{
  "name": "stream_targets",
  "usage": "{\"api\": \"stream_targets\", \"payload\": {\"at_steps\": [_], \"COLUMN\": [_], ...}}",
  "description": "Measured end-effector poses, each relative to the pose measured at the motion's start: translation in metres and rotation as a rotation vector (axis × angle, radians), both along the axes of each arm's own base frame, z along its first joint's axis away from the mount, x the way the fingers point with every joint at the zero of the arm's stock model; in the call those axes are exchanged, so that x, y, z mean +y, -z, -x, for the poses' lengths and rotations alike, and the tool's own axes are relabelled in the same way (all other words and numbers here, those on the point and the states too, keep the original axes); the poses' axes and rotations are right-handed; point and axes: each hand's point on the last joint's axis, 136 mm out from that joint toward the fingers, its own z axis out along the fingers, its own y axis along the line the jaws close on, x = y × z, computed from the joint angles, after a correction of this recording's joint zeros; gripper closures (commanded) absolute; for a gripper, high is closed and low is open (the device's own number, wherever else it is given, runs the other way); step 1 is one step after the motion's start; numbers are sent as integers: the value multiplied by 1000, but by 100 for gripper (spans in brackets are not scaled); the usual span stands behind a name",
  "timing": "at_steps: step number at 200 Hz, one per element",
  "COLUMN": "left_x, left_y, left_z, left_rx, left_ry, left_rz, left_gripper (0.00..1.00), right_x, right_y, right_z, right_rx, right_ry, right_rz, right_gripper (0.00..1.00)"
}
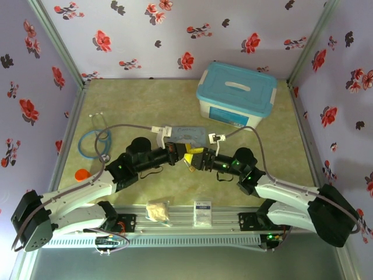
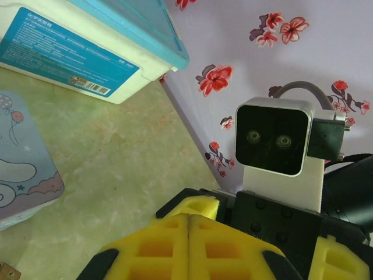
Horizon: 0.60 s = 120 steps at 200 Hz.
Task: Unlock a padlock with a key
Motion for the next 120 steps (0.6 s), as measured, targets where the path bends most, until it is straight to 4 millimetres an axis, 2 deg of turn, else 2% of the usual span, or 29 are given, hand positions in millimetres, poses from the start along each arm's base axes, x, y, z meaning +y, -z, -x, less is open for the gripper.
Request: {"api": "stream_targets", "payload": {"at_steps": [18,50,85,107,120], "left_x": [0,-5,-7,-9,-10], "left_y": [-5,-9,-14,-20,-19], "left_z": [-1,-5,-6,-7,-8], "left_rx": [-15,-25,-22,-19,-10], "left_ry": [-3,-4,-5,-7,-9], "left_rz": [21,46,79,125,151], "left_gripper": [100,100,100,100,100], "right_x": [0,-3,-11,-14,-14], "right_y": [-4,-8,-14,-19,-18], "right_z": [0,1,3,3,2], "right_rx": [4,11,0,-9,-6], "right_ry": [-5,2,22,34,44], "right_rz": [-41,-84,-107,-122,-121], "right_gripper": [58,64,79,81,87]}}
